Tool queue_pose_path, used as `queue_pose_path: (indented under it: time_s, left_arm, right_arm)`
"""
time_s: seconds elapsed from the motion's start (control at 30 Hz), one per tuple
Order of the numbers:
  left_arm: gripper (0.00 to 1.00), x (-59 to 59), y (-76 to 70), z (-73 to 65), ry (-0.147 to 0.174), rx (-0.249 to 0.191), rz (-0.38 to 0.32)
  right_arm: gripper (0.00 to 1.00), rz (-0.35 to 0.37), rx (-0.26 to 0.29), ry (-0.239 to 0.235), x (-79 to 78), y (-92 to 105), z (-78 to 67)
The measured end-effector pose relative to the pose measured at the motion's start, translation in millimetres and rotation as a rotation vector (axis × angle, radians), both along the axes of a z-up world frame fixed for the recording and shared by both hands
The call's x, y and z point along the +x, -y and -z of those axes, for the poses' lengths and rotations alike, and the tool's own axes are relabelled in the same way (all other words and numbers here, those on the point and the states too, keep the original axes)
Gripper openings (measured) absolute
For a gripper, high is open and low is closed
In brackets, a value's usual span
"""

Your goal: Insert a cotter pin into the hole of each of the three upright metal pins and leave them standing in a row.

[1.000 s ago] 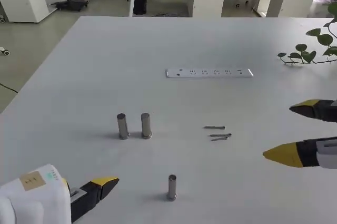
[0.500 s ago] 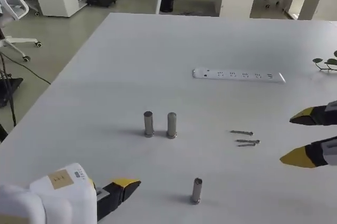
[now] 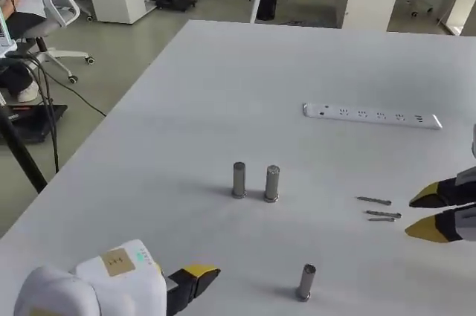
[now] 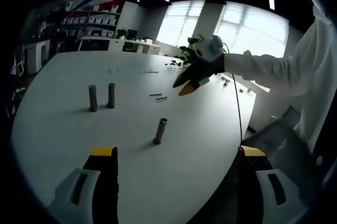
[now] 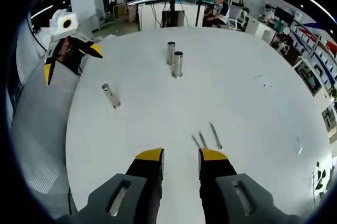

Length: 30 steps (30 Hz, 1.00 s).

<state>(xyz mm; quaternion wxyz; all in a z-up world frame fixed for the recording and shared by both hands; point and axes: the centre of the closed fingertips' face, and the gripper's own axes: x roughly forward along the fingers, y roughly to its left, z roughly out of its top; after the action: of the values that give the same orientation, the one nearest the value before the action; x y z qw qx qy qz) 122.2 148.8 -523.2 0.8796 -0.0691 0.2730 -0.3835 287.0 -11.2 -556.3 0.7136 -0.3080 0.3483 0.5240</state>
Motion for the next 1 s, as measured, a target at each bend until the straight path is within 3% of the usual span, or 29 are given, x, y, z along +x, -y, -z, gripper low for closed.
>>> queue_pose_path:
  time_s: [0.23,0.37,1.0]
  left_arm:
    - [0.90,-2.4,-3.4,-0.4,-0.005,-0.017,-0.016]
    - [0.83,-4.1,-4.6,0.0,-0.005,-0.021,-0.015]
    - [0.81,-3.3,-6.4,4.0,-0.023,-0.036,-0.016]
  right_arm:
    - [0.07,-0.021,-0.036,-0.036,8.5,-7.3,17.5]
    - [0.07,-0.028,-0.060,-0.038,13.7,-7.9,27.6]
    - [0.05,-0.009,-0.158,-0.036,29.8,-2.7,50.8]
